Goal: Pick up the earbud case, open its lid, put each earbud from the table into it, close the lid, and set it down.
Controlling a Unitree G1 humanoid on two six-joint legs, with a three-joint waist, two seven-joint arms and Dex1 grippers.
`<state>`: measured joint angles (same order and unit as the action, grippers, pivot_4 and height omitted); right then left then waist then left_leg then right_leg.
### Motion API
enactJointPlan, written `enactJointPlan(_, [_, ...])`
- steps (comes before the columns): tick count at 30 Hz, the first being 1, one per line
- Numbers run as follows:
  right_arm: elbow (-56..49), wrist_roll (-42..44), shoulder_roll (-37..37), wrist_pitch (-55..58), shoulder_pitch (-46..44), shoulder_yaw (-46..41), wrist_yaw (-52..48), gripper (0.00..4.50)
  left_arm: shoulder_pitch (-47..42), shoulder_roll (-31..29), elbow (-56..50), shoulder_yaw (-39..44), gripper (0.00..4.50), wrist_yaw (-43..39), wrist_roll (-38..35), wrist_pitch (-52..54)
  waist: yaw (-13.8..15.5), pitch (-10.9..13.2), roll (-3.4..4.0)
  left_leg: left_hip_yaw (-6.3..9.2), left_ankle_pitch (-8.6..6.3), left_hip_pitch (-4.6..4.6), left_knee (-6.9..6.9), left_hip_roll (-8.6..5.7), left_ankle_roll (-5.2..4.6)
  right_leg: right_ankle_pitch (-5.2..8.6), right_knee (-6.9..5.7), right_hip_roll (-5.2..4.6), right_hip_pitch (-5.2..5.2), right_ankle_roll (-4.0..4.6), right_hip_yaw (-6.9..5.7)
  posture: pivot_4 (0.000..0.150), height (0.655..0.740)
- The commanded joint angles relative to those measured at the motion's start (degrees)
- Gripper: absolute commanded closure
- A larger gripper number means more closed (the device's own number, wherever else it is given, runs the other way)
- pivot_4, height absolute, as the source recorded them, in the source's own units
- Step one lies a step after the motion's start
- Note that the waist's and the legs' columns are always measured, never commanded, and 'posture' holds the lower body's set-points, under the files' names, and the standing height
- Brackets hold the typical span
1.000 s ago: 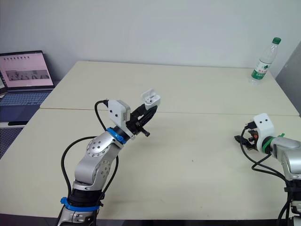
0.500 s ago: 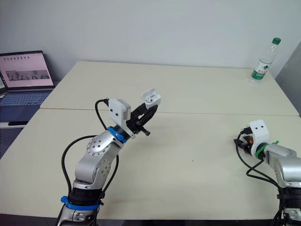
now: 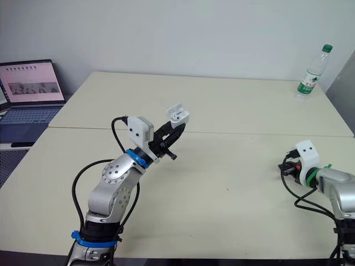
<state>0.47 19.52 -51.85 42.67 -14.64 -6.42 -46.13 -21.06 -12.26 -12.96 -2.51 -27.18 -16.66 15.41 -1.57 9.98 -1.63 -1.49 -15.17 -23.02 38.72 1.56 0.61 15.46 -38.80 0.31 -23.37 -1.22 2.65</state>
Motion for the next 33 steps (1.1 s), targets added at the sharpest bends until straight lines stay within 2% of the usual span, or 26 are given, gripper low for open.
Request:
enactJointPlan(1, [1.2,-2.1,-10.1,-12.9,0.3,3.5,-18.1,4.11,-1.3,0.1,-0.5,-0.2,3.73,-0.9,-0.3,-2.0,0.0,0.0,0.0,0.01,0.0,0.02,0.0,0.0,-0.01,0.01,0.04,0.02,0.03,-0.02,-0.03,0.15,0.74])
enactJointPlan(3, [6.7,-5.9,-15.7,-24.0,1.0,6.4,-26.4,4.11,-1.5,0.2,0.0,-0.2,3.73,-1.1,-0.2,-2.4,0.0,0.0,-0.02,0.02,-0.01,0.05,-0.01,0.01,-0.02,0.11,0.08,0.02,0.08,-0.19,-0.07,0.15,0.74])
enactJointPlan(6, [17.5,-11.9,-20.2,-39.2,-0.7,10.5,-33.8,4.11,-1.2,0.3,0.2,0.0,3.73,-1.0,-0.1,-3.1,0.1,0.0,-0.05,0.0,-0.02,0.08,0.01,0.01,-0.04,0.1,0.14,0.0,0.13,-0.17,-0.07,0.15,0.74])
enactJointPlan(10, [31.5,-20.6,-21.5,-54.7,-7.1,15.3,-36.3,4.11,0.1,0.6,-0.8,0.2,3.73,-0.1,0.1,-3.5,-0.2,0.0,-0.03,-0.15,-0.03,0.16,0.01,0.03,-0.05,0.01,0.09,0.0,0.13,-0.02,0.0,0.15,0.74])
enactJointPlan(13, [39.3,-25.0,-21.2,-61.3,-11.3,17.7,-36.5,4.11,0.9,0.8,-1.5,0.1,3.73,0.6,0.3,-3.7,-0.3,0.0,0.0,-0.25,-0.03,0.26,0.0,0.1,-0.04,0.01,0.03,-0.01,0.12,0.0,0.07,0.15,0.74])
enactJointPlan(21, [49.9,-32.2,-19.8,-69.5,-16.6,20.7,-34.3,4.11,1.2,0.5,-1.8,0.3,3.73,1.2,0.3,-3.9,-0.1,0.0,0.01,-0.25,-0.02,0.27,0.01,0.02,-0.04,0.01,-0.03,-0.31,0.13,0.03,0.1,0.15,0.74])
enactJointPlan(33, [51.1,-31.3,-17.7,-69.4,-15.1,19.5,-32.8,4.11,0.4,0.1,-1.3,0.2,3.73,1.1,0.1,-3.8,-0.1,0.0,0.01,-0.21,-0.02,0.29,0.03,0.03,-0.04,0.0,-0.07,-0.34,0.17,0.04,0.19,0.15,0.74])
